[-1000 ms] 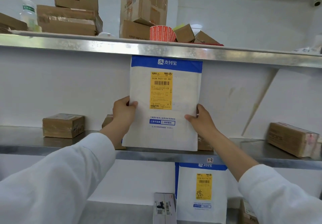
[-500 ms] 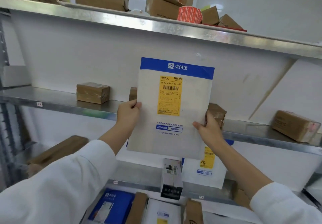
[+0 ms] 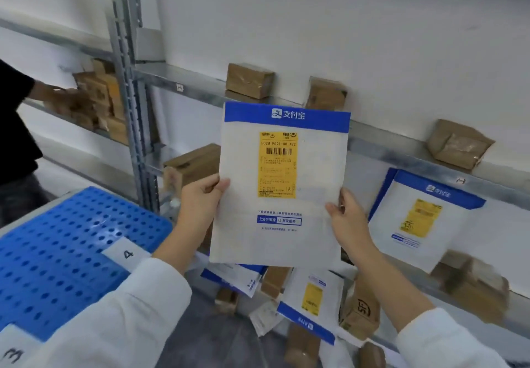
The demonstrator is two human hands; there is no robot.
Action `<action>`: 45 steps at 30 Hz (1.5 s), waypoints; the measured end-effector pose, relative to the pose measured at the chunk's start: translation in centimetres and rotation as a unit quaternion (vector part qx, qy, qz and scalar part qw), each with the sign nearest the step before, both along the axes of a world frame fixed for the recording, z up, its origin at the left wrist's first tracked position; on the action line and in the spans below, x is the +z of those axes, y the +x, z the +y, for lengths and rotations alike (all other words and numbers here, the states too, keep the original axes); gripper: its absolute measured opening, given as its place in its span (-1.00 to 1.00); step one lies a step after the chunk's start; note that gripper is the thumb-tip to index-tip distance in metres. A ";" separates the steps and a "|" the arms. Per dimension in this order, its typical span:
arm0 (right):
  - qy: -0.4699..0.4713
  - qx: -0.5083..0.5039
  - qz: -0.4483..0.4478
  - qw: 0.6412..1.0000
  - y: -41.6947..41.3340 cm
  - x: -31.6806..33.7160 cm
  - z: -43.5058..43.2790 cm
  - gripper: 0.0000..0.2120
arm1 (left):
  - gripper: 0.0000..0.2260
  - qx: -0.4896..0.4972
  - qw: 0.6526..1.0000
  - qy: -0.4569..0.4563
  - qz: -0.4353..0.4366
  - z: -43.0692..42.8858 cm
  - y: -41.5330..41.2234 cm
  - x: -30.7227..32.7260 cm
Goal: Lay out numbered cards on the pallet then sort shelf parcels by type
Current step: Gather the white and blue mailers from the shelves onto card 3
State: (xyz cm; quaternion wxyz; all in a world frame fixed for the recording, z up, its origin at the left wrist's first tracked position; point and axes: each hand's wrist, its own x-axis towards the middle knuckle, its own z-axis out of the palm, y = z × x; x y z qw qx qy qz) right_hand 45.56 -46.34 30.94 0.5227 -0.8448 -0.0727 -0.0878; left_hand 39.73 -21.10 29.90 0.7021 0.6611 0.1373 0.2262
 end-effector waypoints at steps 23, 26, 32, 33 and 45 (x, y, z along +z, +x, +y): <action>-0.036 0.297 0.137 0.944 -0.9 -8.5 20.7 -0.84 | -0.79 0.310 0.947 -0.045 0.063 10.7 -15.5 -8.6; -0.043 0.345 0.149 0.926 -1.8 -9.7 22.7 -0.81 | -0.80 0.339 0.937 -0.039 0.080 11.4 -17.2 -8.9; -0.018 0.420 0.161 0.893 -2.9 -11.1 26.6 -0.42 | -0.79 0.424 0.898 -0.049 0.103 11.3 -20.9 -10.9; -0.027 0.432 0.158 0.888 -3.0 -11.5 27.2 -0.43 | -0.77 0.441 0.890 -0.052 0.105 11.2 -21.5 -11.3; -0.029 0.530 0.186 0.827 -3.6 -14.4 32.5 -0.56 | -0.69 0.561 0.819 -0.053 0.108 10.2 -23.9 -13.4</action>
